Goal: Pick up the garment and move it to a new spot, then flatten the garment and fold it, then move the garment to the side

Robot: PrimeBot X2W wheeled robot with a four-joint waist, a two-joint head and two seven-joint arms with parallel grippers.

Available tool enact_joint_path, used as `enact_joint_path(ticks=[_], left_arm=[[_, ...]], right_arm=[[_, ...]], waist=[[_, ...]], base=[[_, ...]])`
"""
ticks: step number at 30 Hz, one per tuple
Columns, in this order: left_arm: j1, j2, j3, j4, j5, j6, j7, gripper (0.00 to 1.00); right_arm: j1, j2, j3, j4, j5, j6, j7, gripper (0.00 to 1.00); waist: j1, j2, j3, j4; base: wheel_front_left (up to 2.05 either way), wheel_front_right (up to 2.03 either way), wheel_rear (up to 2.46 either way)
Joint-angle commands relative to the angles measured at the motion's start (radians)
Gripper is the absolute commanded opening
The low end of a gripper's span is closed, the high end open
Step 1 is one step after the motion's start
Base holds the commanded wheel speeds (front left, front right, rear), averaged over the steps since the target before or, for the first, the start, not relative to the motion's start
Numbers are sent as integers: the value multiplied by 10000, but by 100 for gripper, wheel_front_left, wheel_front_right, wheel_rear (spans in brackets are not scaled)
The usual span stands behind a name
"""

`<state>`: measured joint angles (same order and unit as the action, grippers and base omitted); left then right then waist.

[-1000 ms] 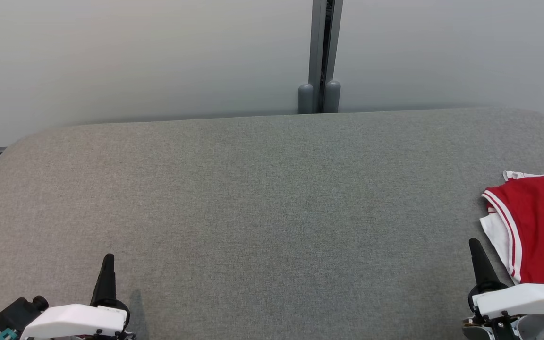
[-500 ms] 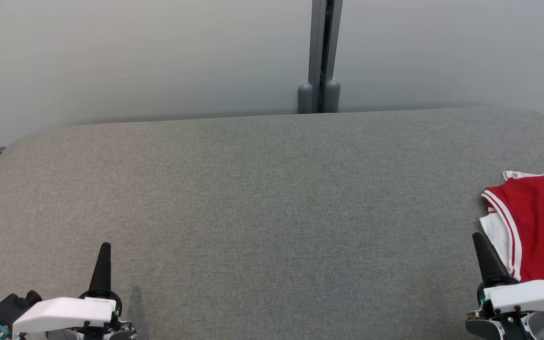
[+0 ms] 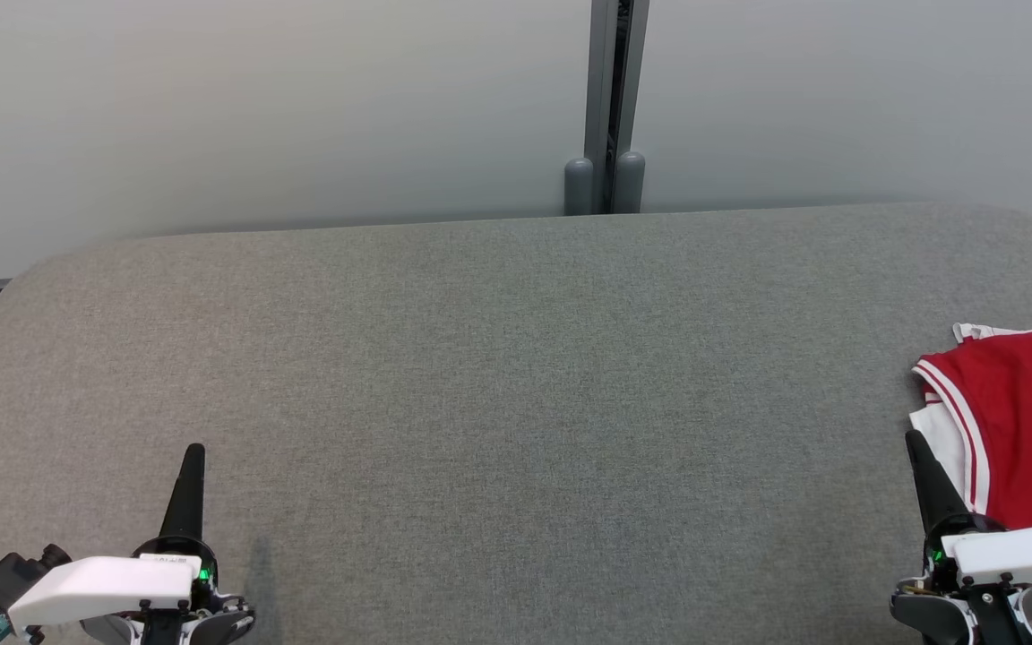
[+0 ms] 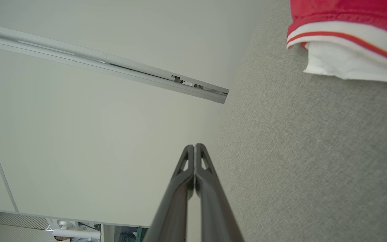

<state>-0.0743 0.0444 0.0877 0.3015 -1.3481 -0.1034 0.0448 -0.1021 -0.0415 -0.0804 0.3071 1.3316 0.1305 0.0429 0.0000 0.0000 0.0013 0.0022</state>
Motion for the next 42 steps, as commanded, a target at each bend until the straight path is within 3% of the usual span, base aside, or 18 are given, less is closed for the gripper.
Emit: enact_joint_path(ticks=[1, 32, 42], left_arm=[[-281, 61, 74, -131, -228, -55, 64, 0], [-419, 82, 272, -562, -2488, -303, 671, 0], [-411, 83, 291, -591, -2657, -299, 727, 0]], right_arm=[[-120, -98, -40, -137, 281, 4, 87, 0], [-101, -127, -327, -617, 2640, 4, 699, 0], [-99, -130, -353, -661, 2825, 4, 747, 0]], waist=[[0, 0, 1, -1], [0, 0, 16, -20], [0, 0, 18, -22]], base=[[0, 0, 0], [0, 0, 0], [0, 0, 0]])
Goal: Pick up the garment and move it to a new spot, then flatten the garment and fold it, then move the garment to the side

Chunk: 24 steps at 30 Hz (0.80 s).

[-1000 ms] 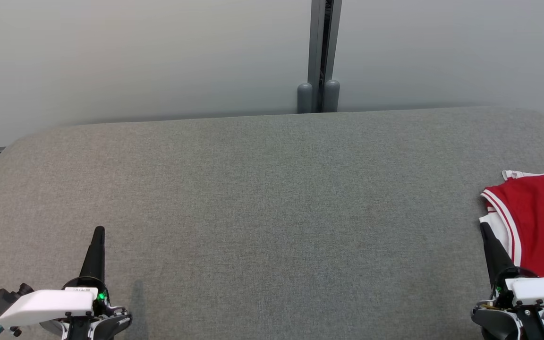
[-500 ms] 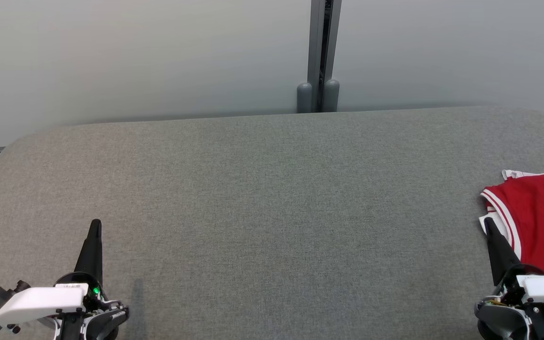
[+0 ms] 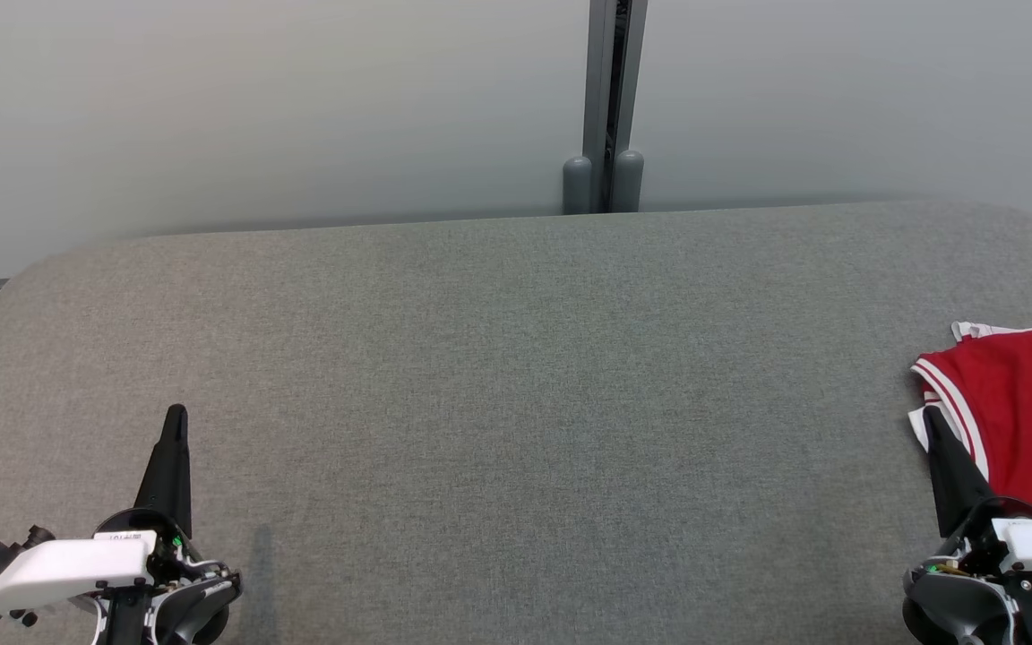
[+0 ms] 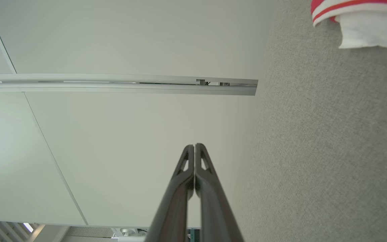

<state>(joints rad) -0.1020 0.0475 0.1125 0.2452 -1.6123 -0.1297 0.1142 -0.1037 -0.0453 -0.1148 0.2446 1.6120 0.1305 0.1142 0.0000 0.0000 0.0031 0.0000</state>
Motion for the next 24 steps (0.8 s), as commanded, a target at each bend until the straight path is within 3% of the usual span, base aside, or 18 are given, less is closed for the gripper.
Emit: enact_joint_path(ticks=[1, 24], left_arm=[[-134, 53, 43, -27, -15, -36, 33, 0], [-133, 53, 43, -29, -15, -37, 32, 0]], right_arm=[[-82, -91, -10, -36, 22, 4, 34, 0], [-82, -92, -6, -36, 23, 4, 33, 0]], waist=[[0, 0, 0, 1], [0, 0, 0, 1]], base=[[0, 0, 0], [0, 0, 0]])
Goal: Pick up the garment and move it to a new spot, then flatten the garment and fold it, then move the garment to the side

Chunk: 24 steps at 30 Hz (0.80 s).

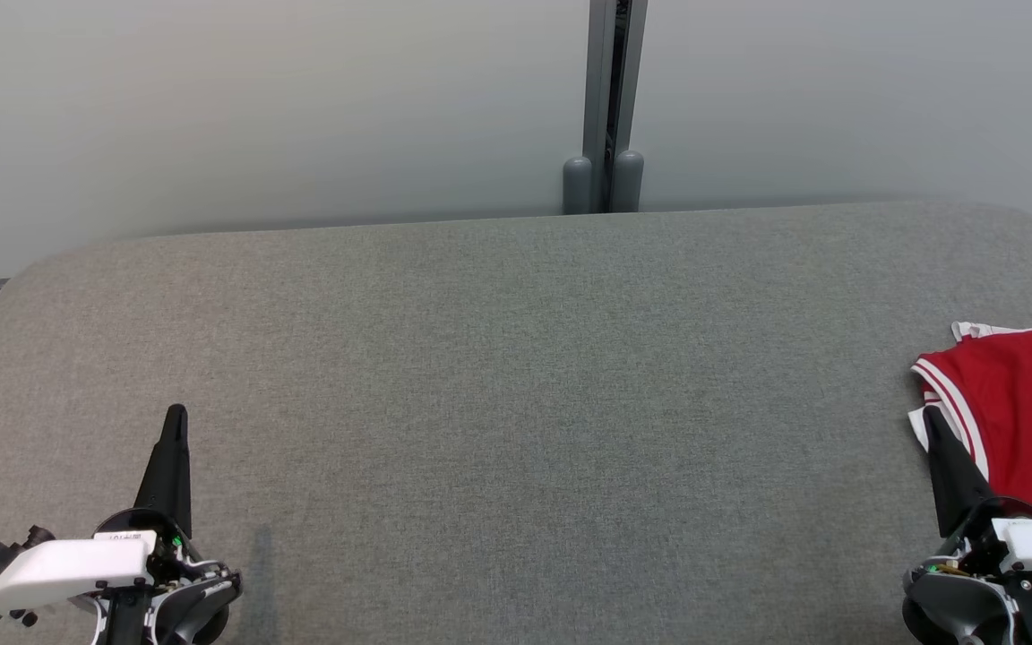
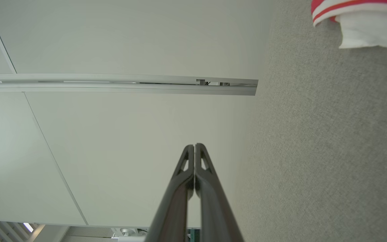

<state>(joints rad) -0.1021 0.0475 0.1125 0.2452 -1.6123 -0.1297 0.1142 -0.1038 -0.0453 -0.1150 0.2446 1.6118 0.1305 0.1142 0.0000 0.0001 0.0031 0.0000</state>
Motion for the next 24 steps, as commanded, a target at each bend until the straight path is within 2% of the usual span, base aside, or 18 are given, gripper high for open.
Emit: enact_joint_path(ticks=[1, 24], left_arm=[[-132, 53, 43, -30, -15, -37, 32, 0], [-132, 53, 41, -31, -16, -37, 32, 0]], right_arm=[[-81, -92, -6, -36, 25, 4, 33, 0], [-81, -92, -4, -35, 26, 4, 33, 0]], waist=[[0, -1, 0, 0], [0, -1, 0, 0]], base=[[0, 0, 0], [0, 0, 0]])
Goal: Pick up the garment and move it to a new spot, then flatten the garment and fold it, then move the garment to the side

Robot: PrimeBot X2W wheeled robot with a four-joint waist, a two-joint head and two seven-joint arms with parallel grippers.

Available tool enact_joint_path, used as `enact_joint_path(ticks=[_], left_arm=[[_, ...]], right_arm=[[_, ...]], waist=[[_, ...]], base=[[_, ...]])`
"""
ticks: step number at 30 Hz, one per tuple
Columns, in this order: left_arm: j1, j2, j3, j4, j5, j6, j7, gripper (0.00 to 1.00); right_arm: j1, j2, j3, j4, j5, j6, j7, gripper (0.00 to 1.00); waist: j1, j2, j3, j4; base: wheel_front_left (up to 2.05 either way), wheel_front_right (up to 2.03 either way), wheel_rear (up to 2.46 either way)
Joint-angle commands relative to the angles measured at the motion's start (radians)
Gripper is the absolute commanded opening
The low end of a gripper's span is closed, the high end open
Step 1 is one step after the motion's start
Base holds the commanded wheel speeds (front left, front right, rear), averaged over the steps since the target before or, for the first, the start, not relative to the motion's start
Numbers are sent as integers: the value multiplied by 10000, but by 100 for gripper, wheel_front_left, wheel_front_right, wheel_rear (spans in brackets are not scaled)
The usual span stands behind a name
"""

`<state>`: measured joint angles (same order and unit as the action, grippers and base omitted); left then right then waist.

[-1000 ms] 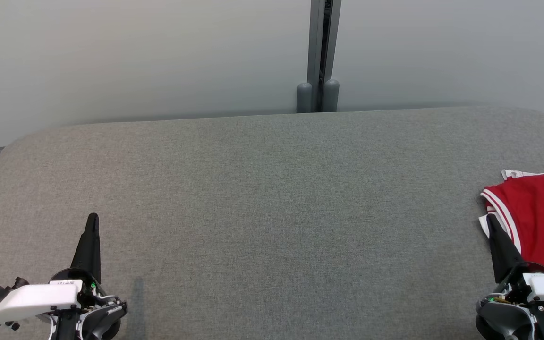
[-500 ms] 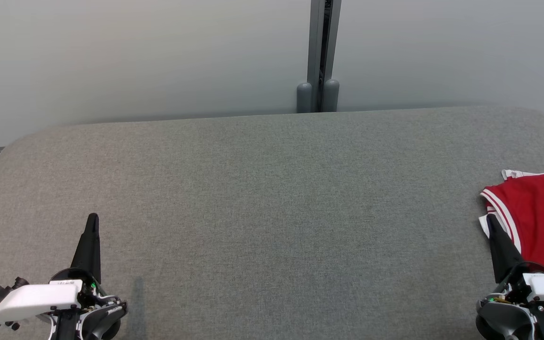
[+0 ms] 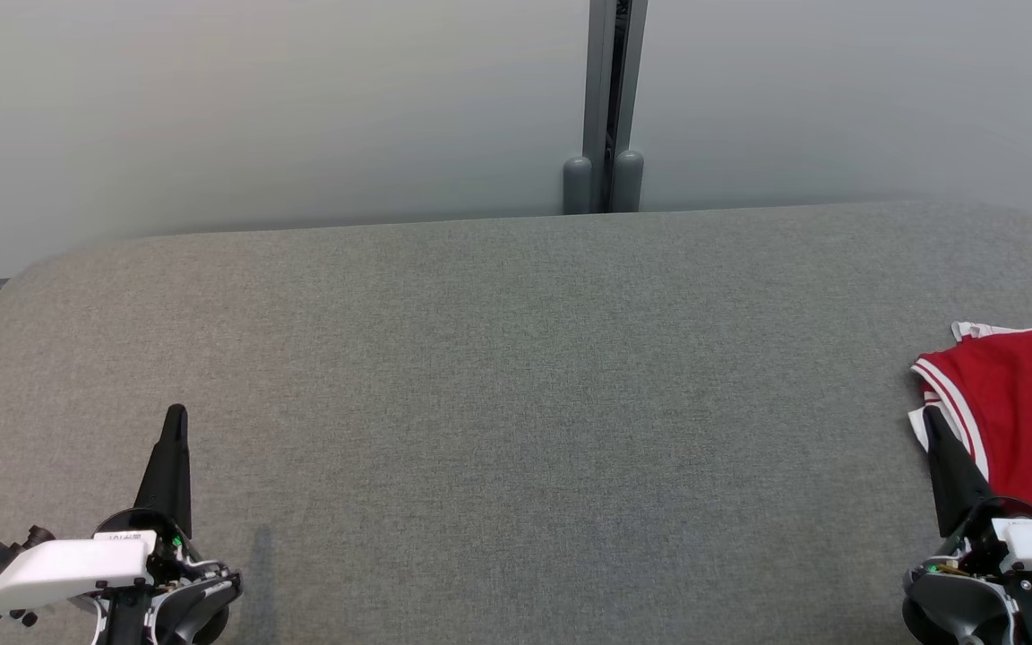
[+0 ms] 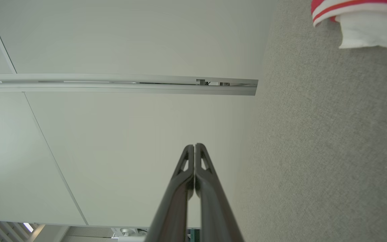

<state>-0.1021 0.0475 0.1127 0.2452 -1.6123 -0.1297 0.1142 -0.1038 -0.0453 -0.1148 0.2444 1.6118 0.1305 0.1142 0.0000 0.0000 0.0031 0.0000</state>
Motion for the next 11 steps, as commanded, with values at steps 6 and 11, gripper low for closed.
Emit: enact_joint_path(ticks=[6, 11], left_arm=[[-132, 53, 39, -30, -16, -37, 32, 0], [-132, 53, 39, -30, -16, -37, 32, 0]], right_arm=[[-81, -92, -7, -33, 24, 4, 33, 0], [-81, -92, -7, -33, 24, 4, 33, 0]], waist=[[0, 0, 0, 0], [0, 0, 0, 0]], base=[[0, 0, 0], [0, 0, 0]])
